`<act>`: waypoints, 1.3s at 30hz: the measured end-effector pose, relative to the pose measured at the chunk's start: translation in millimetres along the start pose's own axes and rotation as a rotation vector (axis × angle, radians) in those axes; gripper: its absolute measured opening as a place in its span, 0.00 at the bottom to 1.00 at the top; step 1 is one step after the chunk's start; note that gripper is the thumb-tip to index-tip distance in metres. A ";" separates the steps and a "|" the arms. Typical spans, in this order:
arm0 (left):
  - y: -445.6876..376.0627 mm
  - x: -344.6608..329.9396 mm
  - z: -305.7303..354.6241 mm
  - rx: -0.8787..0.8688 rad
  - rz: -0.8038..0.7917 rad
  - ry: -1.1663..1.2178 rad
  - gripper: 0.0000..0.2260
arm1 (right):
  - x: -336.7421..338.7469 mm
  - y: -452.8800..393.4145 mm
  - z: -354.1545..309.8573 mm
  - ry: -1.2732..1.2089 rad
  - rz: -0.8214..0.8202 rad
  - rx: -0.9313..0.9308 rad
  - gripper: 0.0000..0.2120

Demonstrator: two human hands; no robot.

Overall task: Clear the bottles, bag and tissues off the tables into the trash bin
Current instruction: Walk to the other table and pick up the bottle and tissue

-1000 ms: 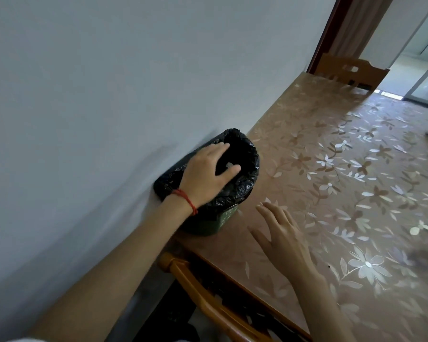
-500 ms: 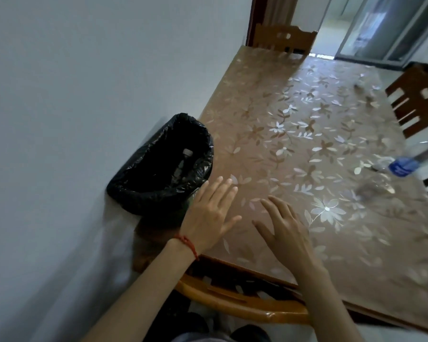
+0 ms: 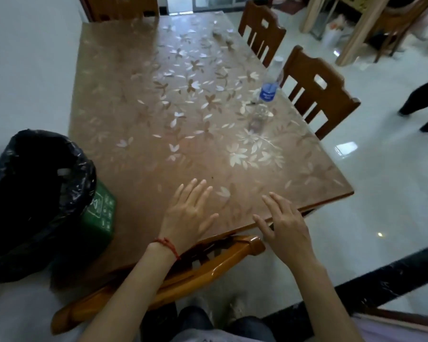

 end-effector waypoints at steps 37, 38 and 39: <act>-69.4 -79.1 446.0 -0.825 -0.269 0.098 0.31 | 78.4 315.1 252.1 0.052 0.225 -1.104 0.31; -76.0 -80.6 454.1 -0.827 -0.268 0.092 0.31 | 80.3 313.0 262.1 0.056 0.228 -1.107 0.30; -83.4 -83.3 462.4 -0.829 -0.277 0.087 0.32 | 82.1 310.4 272.6 0.059 0.228 -1.110 0.29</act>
Point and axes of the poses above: each hand's wrist, its own y-axis away from the middle knuckle, its own x-axis out of the back of the hand, z = x × y, the point moved 5 cm from there along -y, towards the middle knuckle, and after that the axes turned 13 degrees about x, right-handed, at the moved point
